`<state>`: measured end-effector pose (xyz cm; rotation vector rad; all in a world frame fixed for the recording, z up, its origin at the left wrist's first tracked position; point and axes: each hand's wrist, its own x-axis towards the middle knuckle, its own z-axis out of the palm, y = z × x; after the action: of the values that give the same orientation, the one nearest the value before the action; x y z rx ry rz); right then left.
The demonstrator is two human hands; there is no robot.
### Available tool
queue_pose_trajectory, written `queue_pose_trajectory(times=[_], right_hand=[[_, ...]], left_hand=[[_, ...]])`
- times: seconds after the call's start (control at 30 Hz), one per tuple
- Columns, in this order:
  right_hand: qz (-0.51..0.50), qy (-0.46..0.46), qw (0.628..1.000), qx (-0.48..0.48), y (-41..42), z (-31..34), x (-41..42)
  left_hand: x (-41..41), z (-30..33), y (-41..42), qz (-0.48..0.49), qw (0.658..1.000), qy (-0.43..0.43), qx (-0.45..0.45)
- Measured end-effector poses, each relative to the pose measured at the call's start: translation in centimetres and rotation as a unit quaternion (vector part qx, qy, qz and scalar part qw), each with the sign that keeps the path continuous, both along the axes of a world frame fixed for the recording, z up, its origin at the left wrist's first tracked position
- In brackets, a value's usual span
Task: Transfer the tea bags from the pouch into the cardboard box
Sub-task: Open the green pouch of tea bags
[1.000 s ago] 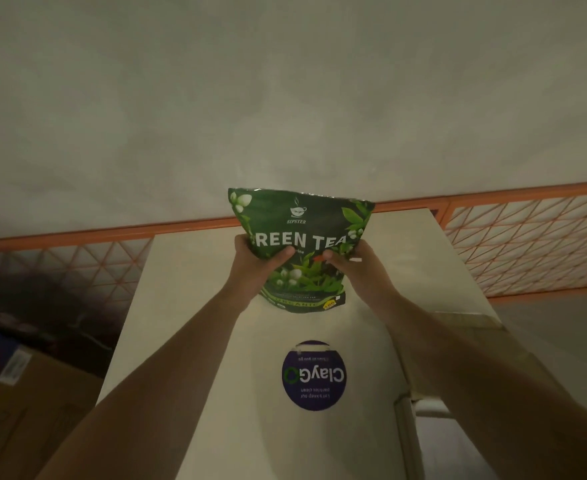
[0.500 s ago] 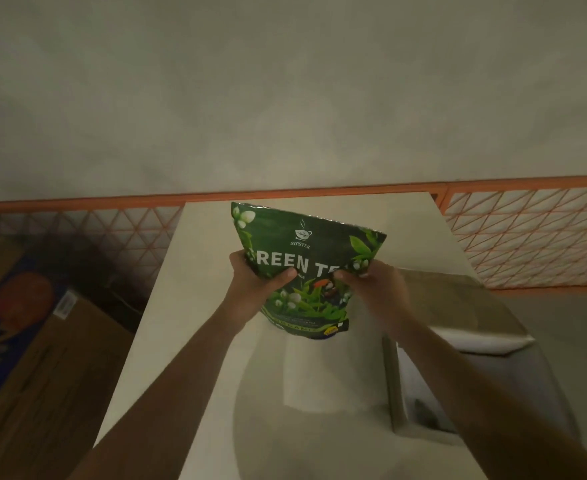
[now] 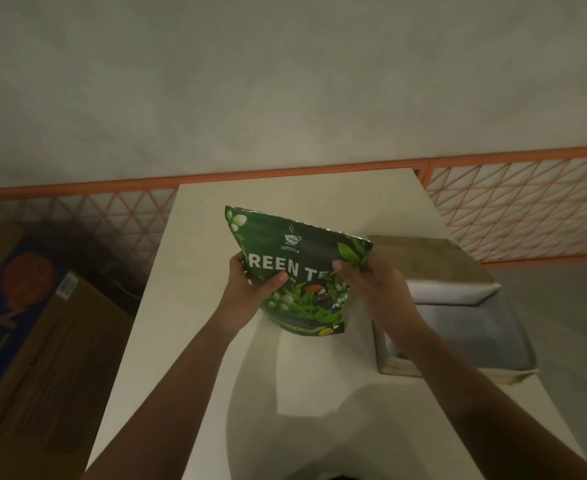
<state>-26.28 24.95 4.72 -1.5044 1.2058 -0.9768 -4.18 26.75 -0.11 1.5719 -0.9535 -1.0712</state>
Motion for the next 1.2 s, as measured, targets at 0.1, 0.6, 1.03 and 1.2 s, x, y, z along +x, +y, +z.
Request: queue_pose_trajectory(times=[0.1, 0.6, 1.03, 1.2], right_hand=[[-0.040, -0.010, 0.998, -0.057, 0.2, 1.4, -0.3], [0.013, -0.058, 0.996, 0.073, 2.9, 4.4, 0.3], [0.069, -0.135, 0.968, 0.198, 4.0, 4.7, 0.3], [0.073, -0.129, 0.965, 0.217, 3.9, 5.1, 0.3]], left_hand=[[-0.2, 0.3, 0.3, -0.001, 0.999, -0.031, -0.027], [-5.3, 5.9, 3.9, 0.026, 0.998, 0.000, -0.063], [-6.4, 8.0, 5.8, -0.029, 0.995, 0.094, 0.002], [-6.5, 8.3, 5.9, -0.028, 0.995, 0.099, 0.010]])
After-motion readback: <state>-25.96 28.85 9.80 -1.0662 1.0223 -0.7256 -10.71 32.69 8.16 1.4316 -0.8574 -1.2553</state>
